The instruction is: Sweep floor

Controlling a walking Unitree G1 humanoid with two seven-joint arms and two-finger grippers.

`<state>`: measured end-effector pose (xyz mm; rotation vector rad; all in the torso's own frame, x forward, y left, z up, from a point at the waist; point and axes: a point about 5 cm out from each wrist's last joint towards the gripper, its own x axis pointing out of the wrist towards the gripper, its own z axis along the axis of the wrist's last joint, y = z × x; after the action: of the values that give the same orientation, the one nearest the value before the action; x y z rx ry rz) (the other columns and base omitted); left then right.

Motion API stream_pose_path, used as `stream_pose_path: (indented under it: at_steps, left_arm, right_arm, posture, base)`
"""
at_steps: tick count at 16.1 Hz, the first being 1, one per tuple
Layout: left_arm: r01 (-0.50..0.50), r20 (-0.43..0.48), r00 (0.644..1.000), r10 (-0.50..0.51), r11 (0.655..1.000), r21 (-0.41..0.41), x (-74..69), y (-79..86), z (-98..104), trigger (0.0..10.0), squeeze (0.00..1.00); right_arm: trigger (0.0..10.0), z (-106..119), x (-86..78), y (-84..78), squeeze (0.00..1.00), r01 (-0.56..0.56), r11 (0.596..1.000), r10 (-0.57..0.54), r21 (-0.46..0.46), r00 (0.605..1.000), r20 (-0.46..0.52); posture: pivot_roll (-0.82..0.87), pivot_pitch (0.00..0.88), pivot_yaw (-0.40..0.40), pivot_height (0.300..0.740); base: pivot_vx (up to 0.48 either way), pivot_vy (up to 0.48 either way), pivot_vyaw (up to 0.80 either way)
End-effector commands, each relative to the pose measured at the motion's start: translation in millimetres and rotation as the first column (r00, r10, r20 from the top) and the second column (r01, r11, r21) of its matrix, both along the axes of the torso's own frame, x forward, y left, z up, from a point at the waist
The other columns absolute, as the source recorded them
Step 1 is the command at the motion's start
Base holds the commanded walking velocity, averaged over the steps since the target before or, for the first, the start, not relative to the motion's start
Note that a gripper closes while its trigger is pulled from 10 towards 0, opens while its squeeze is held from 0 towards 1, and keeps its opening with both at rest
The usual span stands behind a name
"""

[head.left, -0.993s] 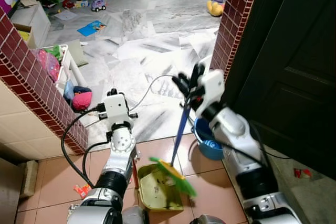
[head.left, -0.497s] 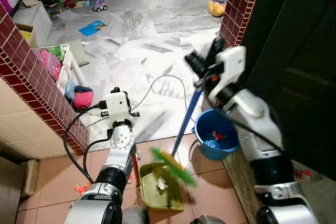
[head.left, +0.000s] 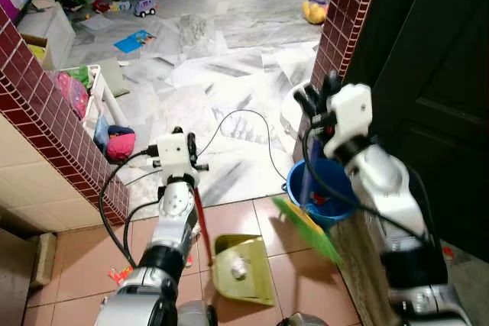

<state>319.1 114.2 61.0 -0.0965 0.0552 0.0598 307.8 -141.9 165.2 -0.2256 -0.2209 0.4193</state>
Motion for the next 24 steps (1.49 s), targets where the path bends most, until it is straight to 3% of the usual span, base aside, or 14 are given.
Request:
stream_pose_path:
  at_steps: [1, 6, 13, 16, 21, 22, 24]
  left_arm:
    - [0.010, -0.021, 1.000, -0.010, 0.999, -0.032, -2.9, 1.9, -3.4, 10.0, 0.00]
    - [0.009, 0.038, 0.999, -0.009, 1.000, -0.001, -18.5, 18.4, 1.9, 10.0, 0.00]
    - [0.041, 0.086, 0.996, -0.038, 0.998, -0.040, -33.1, 28.3, 18.4, 10.0, 0.00]
    - [0.021, 0.109, 0.994, -0.016, 0.999, -0.041, -29.9, 34.8, 29.5, 10.0, 0.00]
    - [0.034, 0.068, 0.997, -0.032, 0.999, -0.027, -29.8, 28.5, 22.7, 10.0, 0.00]
    - [0.043, 0.052, 0.998, -0.041, 0.999, -0.029, -30.5, 23.9, 21.5, 10.0, 0.00]
    - [0.045, 0.047, 0.998, -0.043, 0.999, -0.029, -30.6, 22.4, 20.9, 10.0, 0.00]
  right_arm:
    - [10.0, 7.5, -3.9, 2.0, 0.00, 0.025, 0.999, -0.023, -0.026, 0.997, 0.073]
    - [10.0, -21.1, -15.7, -1.0, 0.00, 0.146, 0.989, -0.146, 0.029, 0.989, 0.009]
    - [10.0, -42.7, -14.4, -12.9, 0.00, 0.321, 0.941, -0.314, 0.105, 0.947, -0.071]
    - [10.0, -45.5, -8.5, -21.0, 0.00, 0.375, 0.912, -0.359, 0.166, 0.926, -0.120]
    - [10.0, -34.6, 8.5, -11.7, 0.00, 0.334, 0.897, -0.296, 0.291, 0.941, -0.167]
    - [10.0, -18.6, 14.2, -8.1, 0.00, 0.299, 0.852, -0.238, 0.430, 0.952, -0.190]
    - [10.0, -11.0, 15.6, -7.6, 0.00, 0.283, 0.829, -0.213, 0.482, 0.957, -0.195]
  posture:
    - [-0.10, 0.000, 0.041, 0.740]
    - [-0.08, 0.000, 0.045, 0.740]
    - [-0.07, 0.000, 0.069, 0.740]
    - [-0.06, 0.000, 0.065, 0.740]
    - [-0.07, 0.000, 0.068, 0.740]
    - [-0.07, 0.000, 0.060, 0.740]
    - [-0.07, 0.000, 0.056, 0.740]
  base:
    - [0.000, 0.000, 0.00]
    - [0.000, 0.000, 0.00]
    - [0.000, 0.000, 0.00]
    - [0.000, 0.000, -0.22]
    - [0.000, 0.000, 0.00]
    - [0.000, 0.000, 0.00]
    - [0.000, 0.000, 0.00]
